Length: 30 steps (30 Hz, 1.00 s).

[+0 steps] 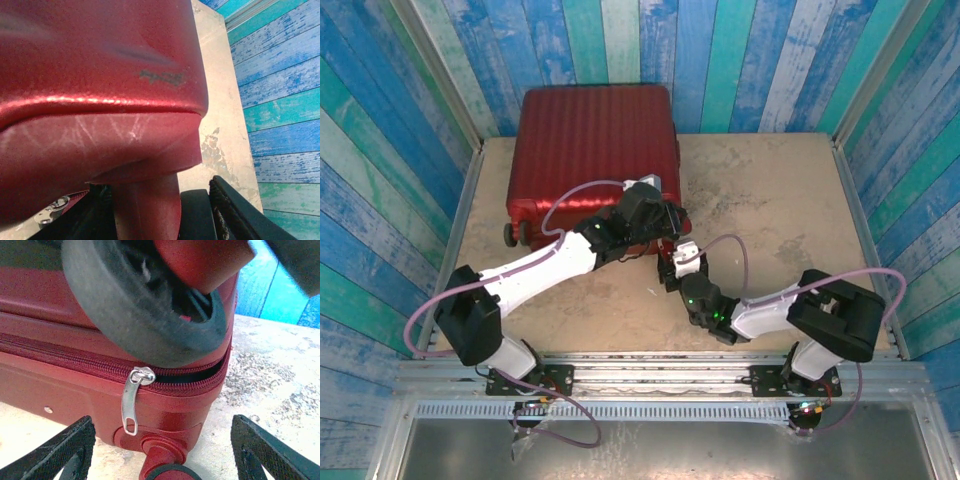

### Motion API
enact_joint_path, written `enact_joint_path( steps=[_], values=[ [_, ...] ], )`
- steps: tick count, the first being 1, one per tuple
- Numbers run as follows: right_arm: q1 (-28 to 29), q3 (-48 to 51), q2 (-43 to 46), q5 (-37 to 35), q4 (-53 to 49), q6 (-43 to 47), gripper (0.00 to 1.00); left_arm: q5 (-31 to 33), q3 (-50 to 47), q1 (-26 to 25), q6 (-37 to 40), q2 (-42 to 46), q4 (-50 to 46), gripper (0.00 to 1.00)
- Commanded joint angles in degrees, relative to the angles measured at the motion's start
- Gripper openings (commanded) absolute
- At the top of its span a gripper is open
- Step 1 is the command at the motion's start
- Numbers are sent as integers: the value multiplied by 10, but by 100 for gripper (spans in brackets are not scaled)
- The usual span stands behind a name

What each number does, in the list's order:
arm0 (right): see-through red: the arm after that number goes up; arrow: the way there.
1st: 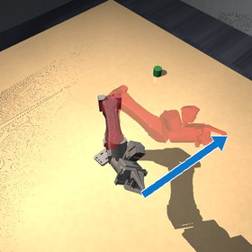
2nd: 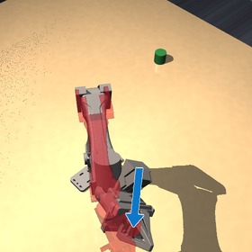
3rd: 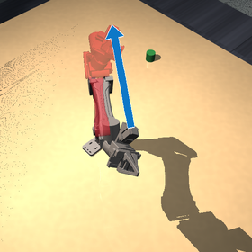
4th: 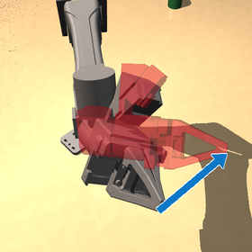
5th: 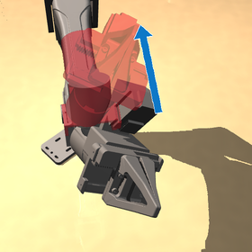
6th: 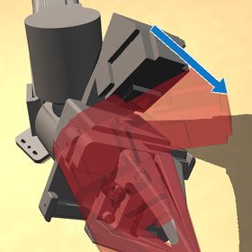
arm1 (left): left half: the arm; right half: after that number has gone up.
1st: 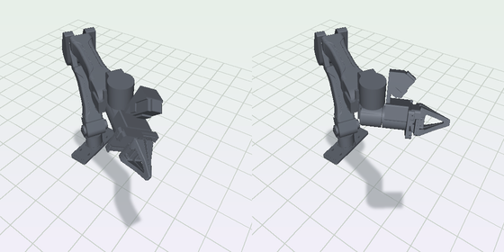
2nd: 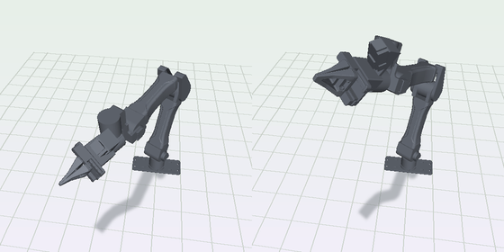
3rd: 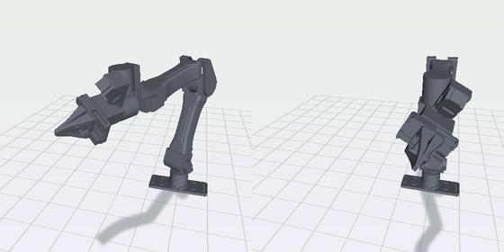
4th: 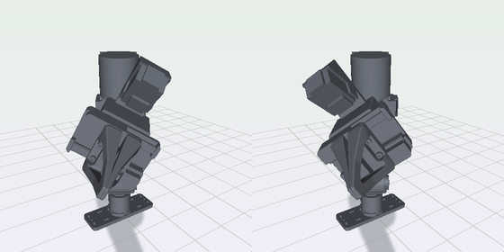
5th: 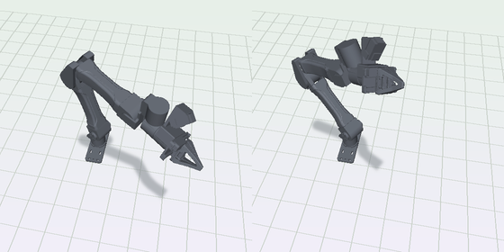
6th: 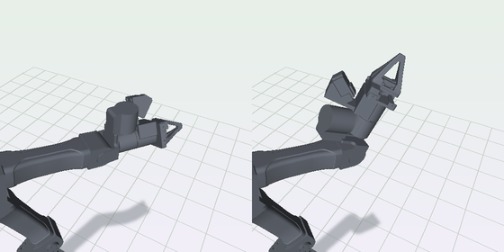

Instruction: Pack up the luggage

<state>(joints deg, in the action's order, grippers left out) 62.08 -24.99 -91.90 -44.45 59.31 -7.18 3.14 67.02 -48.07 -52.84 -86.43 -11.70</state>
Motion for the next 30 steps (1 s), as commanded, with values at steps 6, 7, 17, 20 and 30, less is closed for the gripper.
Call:
enact_joint_path(
  steps=[6, 7, 17, 20, 30],
  values=[
    [-5, -53, -85, -55, 55, -25, 72, -10, 50, -12, 12, 2, 152, 0],
    [-8, -60, -92, -54, 58, -25, 72, -9, 50, -12, 12, 5, 152, 0],
    [-34, -81, -125, -92, 104, -31, 29, -7, 27, -12, 13, 25, 151, 0],
    [-34, -60, -103, -40, 125, 19, 12, 0, 8, -12, 23, 36, 145, 0],
    [-81, 37, 39, 157, -3, 26, 0, 1, -37, -9, 119, 85, 104, 0]
  ],
)
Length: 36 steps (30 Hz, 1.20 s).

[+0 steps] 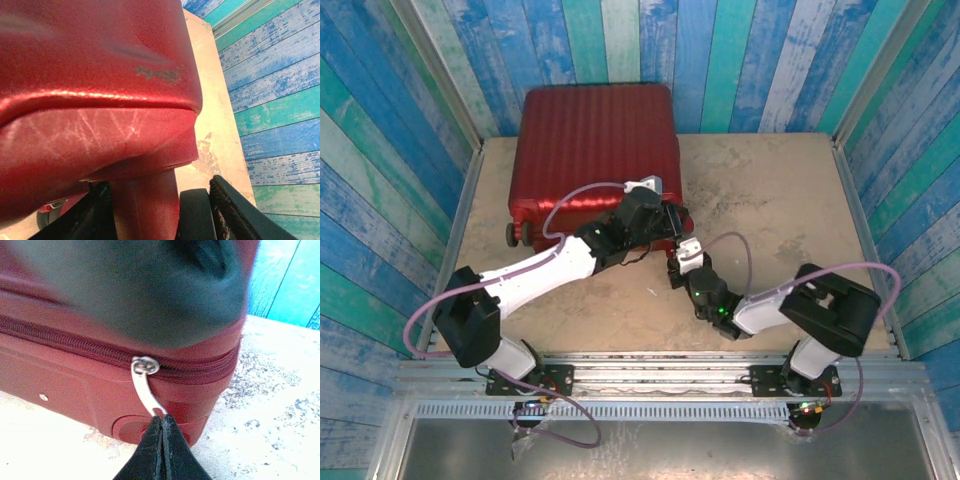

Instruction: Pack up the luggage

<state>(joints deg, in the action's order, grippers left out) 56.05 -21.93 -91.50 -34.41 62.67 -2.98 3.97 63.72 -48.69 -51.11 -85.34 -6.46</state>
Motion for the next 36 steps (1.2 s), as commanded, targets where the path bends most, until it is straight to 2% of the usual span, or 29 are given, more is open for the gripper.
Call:
enact_joint_path(
  steps=[1, 3, 4, 5, 6, 7, 9, 14, 17, 23, 28, 33, 36],
  values=[
    [-28, 13, 44, 68, -42, -26, 0, -7, -7, -1, 106, 79, 50, 0],
    [-40, 15, 58, 89, -59, -48, 0, -3, -14, 2, 107, 88, 50, 0],
    [-43, 10, 63, 92, -76, -65, 7, -3, -19, 4, 104, 92, 56, 0],
    [-44, 5, 67, 97, -90, -85, 19, -4, -22, 5, 100, 93, 61, 0],
    [-46, 3, 66, 115, -94, -103, 39, -7, -24, 6, 92, 93, 66, 0],
    [-47, 7, 61, 134, -75, -117, 52, -11, -23, 6, 84, 90, 72, 0],
    [-51, 27, 41, 163, -7, -150, 63, -20, -13, 6, 72, 79, 75, 0],
    [-111, 71, -63, 281, 198, -245, 70, -51, 26, 6, 64, 46, 68, 0],
    [-135, 70, -111, 333, 263, -264, 72, -52, 33, 7, 67, 43, 66, 0],
    [-168, 12, -154, 461, 263, -264, 74, -46, 29, 7, 71, 45, 55, 0],
    [-195, -23, -166, 530, 248, -264, 76, -48, 28, 7, 73, 42, 50, 0],
    [-235, -59, -196, 601, 241, -278, 83, -49, 31, 6, 77, 41, 45, 0],
    [-238, -76, -210, 631, 241, -285, 82, -49, 31, 7, 77, 40, 44, 0]
  ],
)
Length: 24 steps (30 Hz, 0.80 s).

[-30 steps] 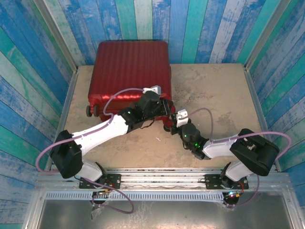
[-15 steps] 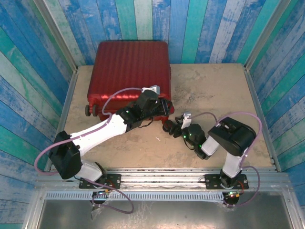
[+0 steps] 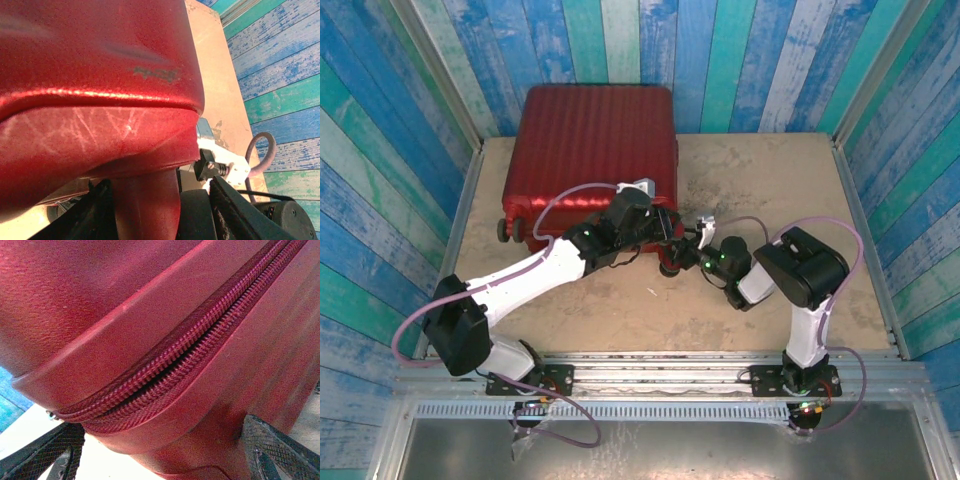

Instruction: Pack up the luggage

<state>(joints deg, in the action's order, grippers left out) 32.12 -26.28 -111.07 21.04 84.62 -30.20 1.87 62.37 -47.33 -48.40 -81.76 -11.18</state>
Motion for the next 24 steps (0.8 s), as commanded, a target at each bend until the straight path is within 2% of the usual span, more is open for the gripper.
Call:
enact_joint_path(
  steps=[1, 14, 24],
  values=[
    [2, -38, -18, 87, 19, -15, 81, -27, 45, -7, 51, 2, 91, 0],
    [6, 25, -3, 98, 7, 2, 77, -30, 64, -7, 61, -14, 76, 0],
    [41, -13, 33, 96, -88, 50, 78, -30, 67, -7, 60, -18, 70, 0]
  ],
)
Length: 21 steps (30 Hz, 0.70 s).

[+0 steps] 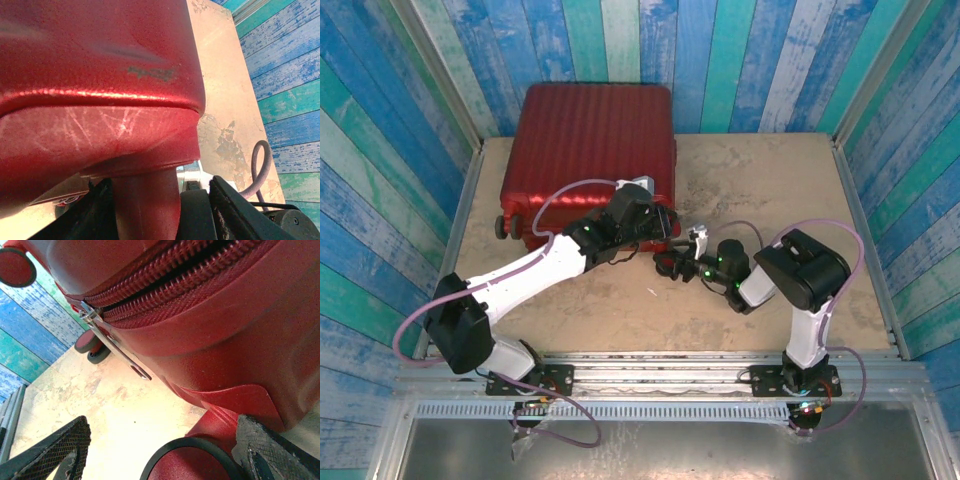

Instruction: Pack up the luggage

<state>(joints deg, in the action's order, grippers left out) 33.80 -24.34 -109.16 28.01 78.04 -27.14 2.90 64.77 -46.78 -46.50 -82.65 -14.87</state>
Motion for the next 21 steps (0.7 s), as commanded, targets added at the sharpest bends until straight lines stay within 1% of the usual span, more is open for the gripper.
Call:
enact_joint_path(
  steps=[1, 8, 12, 16, 21],
  values=[
    [24, -38, 13, 23, -25, 22, 79, -40, 43, -12, 40, -10, 107, 0],
    [28, -77, 2, 42, -28, 19, 80, -44, 42, -12, 39, -11, 107, 0],
    [34, -73, 13, 52, -48, 31, 79, -44, 41, -13, 39, -11, 105, 0],
    [35, -41, 42, 40, -67, 47, 79, -41, 41, -12, 42, -10, 103, 0],
    [35, -10, 113, 6, -147, 88, 79, -41, 43, -12, 44, -12, 101, 0]
  ],
)
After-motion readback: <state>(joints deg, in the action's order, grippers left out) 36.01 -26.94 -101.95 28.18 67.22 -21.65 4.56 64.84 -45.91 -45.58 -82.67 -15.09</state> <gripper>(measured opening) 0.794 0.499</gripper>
